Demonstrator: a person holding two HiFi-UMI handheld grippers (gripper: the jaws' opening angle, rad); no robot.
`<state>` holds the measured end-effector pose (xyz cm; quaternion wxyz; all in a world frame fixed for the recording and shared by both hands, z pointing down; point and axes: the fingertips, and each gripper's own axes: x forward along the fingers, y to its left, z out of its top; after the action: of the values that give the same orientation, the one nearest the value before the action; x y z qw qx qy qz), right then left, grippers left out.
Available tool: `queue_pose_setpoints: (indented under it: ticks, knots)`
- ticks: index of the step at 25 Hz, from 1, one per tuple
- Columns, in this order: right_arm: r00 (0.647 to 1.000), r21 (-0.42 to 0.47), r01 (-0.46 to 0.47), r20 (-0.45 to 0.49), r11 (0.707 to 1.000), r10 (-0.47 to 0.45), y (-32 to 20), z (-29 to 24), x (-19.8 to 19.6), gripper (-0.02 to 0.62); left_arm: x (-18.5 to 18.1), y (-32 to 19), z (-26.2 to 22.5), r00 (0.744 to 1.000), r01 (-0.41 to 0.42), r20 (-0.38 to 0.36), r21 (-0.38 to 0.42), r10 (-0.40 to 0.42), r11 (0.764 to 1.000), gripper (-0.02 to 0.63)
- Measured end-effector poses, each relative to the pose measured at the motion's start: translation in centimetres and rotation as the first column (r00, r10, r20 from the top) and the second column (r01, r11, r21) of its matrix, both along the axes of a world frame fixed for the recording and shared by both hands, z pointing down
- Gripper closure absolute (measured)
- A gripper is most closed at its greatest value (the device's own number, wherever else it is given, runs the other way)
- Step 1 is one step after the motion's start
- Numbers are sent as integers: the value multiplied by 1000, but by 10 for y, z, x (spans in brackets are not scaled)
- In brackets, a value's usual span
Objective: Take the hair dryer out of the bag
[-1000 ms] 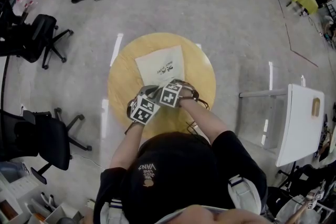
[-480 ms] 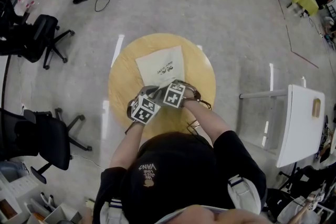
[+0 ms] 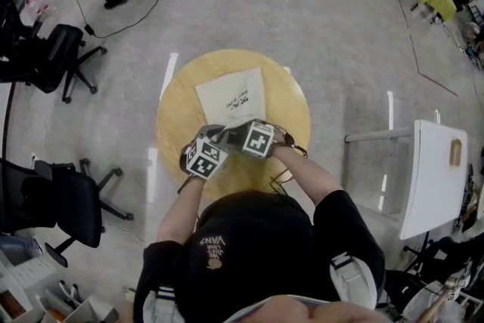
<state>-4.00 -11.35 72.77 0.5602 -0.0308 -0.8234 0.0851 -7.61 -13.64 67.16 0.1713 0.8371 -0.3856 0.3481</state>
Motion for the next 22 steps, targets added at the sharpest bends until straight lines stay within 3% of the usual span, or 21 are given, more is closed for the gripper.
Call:
queue_pose_setpoints:
  ticks: [6, 16, 22]
  knots:
    - [997, -51, -72, -23, 996, 71, 8, 2, 13, 240, 2, 4, -2, 1000, -24, 10, 14, 24, 1000, 571]
    - [998, -50, -62, -28, 997, 61, 14, 1, 17, 241, -6, 10, 0, 998, -44, 36, 27, 43, 999, 571]
    - [998, -68, -62, 28, 996, 64, 13, -6, 10, 241, -11, 5, -1, 998, -45, 34, 32, 44, 998, 571]
